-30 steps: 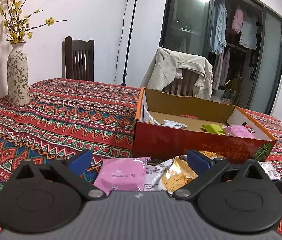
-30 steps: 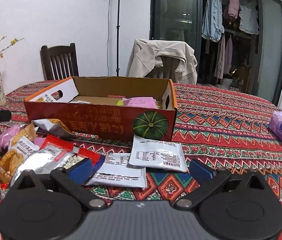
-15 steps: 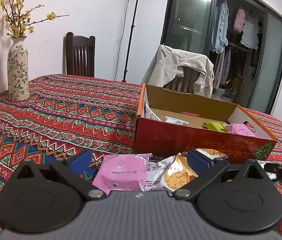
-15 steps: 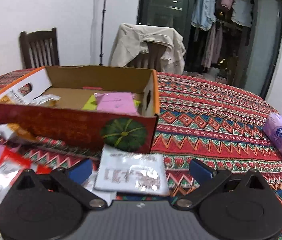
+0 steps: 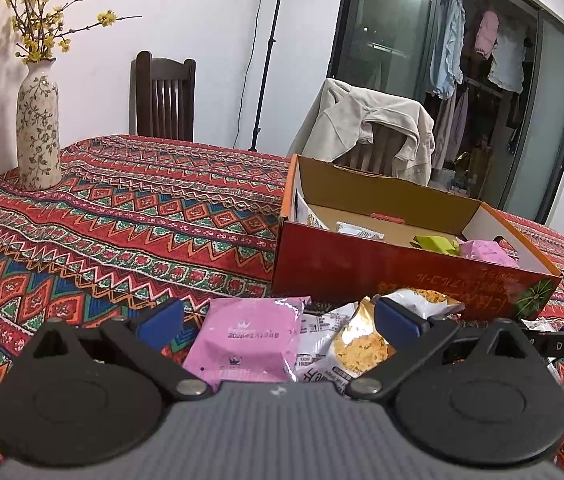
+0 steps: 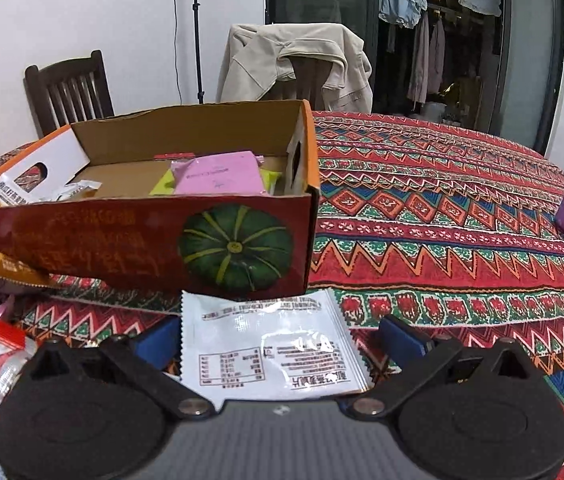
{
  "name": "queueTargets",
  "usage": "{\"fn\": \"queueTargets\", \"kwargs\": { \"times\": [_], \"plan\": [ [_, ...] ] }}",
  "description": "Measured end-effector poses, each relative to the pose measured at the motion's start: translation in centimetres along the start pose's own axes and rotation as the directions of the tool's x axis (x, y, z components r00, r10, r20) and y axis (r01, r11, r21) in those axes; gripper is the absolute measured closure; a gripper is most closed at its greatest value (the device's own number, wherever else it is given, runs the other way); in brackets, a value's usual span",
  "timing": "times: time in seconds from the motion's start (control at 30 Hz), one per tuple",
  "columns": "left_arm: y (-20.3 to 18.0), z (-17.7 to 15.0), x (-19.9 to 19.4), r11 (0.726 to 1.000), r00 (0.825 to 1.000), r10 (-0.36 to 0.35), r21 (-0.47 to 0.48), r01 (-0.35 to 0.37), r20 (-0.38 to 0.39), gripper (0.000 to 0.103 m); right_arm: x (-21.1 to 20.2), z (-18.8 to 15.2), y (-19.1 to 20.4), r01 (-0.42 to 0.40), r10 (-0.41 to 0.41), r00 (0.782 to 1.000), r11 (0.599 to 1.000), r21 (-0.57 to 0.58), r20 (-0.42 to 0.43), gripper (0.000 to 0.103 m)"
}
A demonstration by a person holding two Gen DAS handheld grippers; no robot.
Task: Organize snacks
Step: 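Grasp a pink bag with the left gripper while the right holds the white sachet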
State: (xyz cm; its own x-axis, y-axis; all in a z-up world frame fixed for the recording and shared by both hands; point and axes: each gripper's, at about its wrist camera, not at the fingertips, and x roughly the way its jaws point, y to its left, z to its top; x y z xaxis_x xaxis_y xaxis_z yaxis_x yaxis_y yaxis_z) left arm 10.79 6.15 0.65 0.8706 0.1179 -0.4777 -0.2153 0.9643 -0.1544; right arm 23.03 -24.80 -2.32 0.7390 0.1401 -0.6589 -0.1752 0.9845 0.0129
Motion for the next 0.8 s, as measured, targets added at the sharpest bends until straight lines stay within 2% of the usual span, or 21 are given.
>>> {"fn": "queueTargets", "kwargs": {
  "times": [0.33, 0.37, 0.43, 0.53, 0.67, 0.8],
  "plan": [
    [0.1, 0.0, 0.2, 1.000, 1.000, 0.004, -0.008, -0.004, -0.012, 0.000, 0.0, 0.0, 0.0, -0.019, 0.019, 1.000, 1.000, -0.010, 0.002, 0.001],
    [0.1, 0.0, 0.2, 1.000, 1.000, 0.004, -0.009, -0.004, -0.013, 0.000, -0.1, 0.0, 0.0, -0.022, 0.022, 1.000, 1.000, -0.010, 0.006, 0.003],
    [0.2, 0.0, 0.2, 1.000, 1.000, 0.003, -0.013, -0.003, -0.017, 0.000, -0.4, -0.1, 0.1, -0.031, 0.031, 0.999, 0.999, -0.016, 0.023, 0.021],
    [0.2, 0.0, 0.3, 1.000, 1.000, 0.004, -0.017, -0.005, -0.022, 0.000, -0.9, -0.1, 0.1, -0.039, 0.040, 0.998, 0.999, -0.017, 0.041, 0.035],
    [0.2, 0.0, 0.4, 1.000, 1.000, 0.004, -0.018, -0.005, -0.024, 0.000, -1.7, -0.5, -0.2, -0.044, 0.044, 0.997, 0.999, -0.001, 0.068, 0.041],
    [0.2, 0.0, 0.4, 1.000, 1.000, 0.009, -0.020, -0.010, -0.030, 0.000, -3.0, -0.8, 0.2, -0.013, 0.016, 0.992, 0.999, -0.029, 0.129, 0.042]
  ]
}}
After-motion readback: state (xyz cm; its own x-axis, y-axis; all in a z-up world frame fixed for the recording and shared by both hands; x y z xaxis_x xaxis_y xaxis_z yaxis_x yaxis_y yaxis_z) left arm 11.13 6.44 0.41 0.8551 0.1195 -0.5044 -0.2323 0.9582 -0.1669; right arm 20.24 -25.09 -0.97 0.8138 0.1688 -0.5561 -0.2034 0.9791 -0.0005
